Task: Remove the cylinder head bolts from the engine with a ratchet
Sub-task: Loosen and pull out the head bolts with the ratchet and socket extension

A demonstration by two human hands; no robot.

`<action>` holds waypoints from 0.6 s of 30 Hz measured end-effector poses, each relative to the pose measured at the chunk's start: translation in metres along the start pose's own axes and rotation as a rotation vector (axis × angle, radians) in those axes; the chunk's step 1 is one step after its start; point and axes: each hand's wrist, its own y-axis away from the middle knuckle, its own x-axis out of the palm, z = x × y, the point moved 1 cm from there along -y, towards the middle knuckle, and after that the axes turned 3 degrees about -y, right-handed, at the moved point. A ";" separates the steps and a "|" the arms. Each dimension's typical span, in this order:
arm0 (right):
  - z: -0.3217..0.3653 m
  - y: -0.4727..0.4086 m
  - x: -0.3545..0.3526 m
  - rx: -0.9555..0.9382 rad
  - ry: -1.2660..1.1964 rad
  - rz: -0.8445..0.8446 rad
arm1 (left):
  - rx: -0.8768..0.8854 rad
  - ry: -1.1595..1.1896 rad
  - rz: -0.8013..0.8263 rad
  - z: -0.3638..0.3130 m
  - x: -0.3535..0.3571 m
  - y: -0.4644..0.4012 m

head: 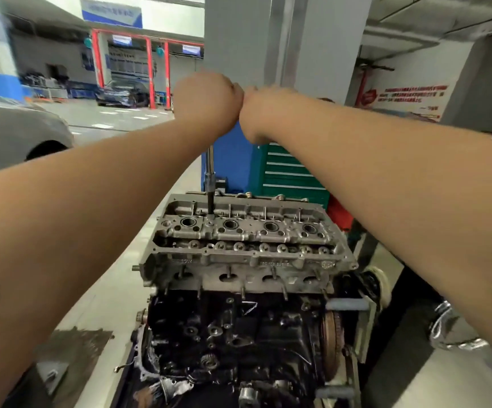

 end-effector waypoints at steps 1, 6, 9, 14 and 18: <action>-0.003 -0.001 0.008 0.010 -0.032 0.015 | -0.025 -0.061 0.002 -0.006 0.002 -0.001; -0.018 -0.002 0.028 -0.017 -0.207 -0.097 | 0.067 -0.129 0.000 -0.014 0.013 -0.004; -0.019 0.010 0.019 -0.016 0.069 -0.228 | 0.215 0.348 0.063 -0.004 0.012 -0.003; -0.010 0.009 0.019 -0.080 0.084 -0.469 | 0.153 0.448 0.044 0.007 0.003 0.001; -0.022 -0.022 0.033 -0.100 -0.274 -0.217 | 0.074 -0.241 -0.115 -0.018 0.005 0.005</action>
